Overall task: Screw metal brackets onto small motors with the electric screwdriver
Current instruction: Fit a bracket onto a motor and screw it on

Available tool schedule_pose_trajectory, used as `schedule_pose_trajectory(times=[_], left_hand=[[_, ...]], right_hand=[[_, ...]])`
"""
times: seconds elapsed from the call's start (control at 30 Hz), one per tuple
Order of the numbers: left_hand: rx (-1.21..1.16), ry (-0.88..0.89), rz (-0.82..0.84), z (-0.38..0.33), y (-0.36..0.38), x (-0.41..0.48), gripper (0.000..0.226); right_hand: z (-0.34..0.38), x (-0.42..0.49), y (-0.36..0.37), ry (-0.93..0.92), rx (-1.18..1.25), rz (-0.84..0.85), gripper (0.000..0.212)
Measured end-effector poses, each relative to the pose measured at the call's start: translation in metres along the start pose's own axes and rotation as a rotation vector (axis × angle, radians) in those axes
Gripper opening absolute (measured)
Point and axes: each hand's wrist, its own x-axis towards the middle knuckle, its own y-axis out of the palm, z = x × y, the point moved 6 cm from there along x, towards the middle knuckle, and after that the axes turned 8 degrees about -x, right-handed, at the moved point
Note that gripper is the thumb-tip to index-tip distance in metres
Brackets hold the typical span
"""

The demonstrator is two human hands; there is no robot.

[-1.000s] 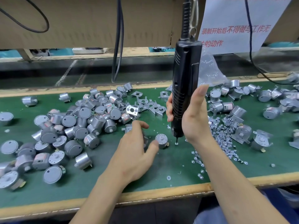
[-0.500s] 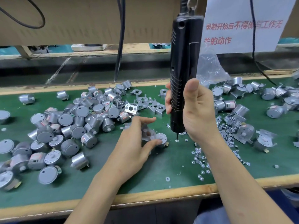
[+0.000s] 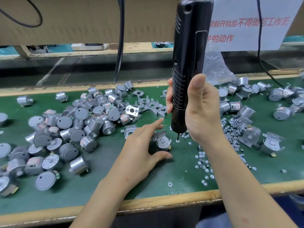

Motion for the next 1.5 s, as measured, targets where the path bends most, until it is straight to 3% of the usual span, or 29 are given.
schedule_pose_trajectory(times=[0.2, 0.4, 1.5], left_hand=[[-0.012, -0.042, -0.030, 0.006, -0.005, -0.005, 0.071], [0.000, -0.053, -0.045, 0.004, -0.007, -0.006, 0.045], [0.027, -0.052, -0.020, 0.005, -0.004, -0.005, 0.044]], right_hand=[[0.005, 0.002, 0.003, -0.019, -0.004, -0.012, 0.071], [0.009, 0.007, 0.004, -0.057, -0.028, -0.019, 0.083], [-0.016, 0.013, 0.024, -0.059, -0.020, -0.015, 0.073]])
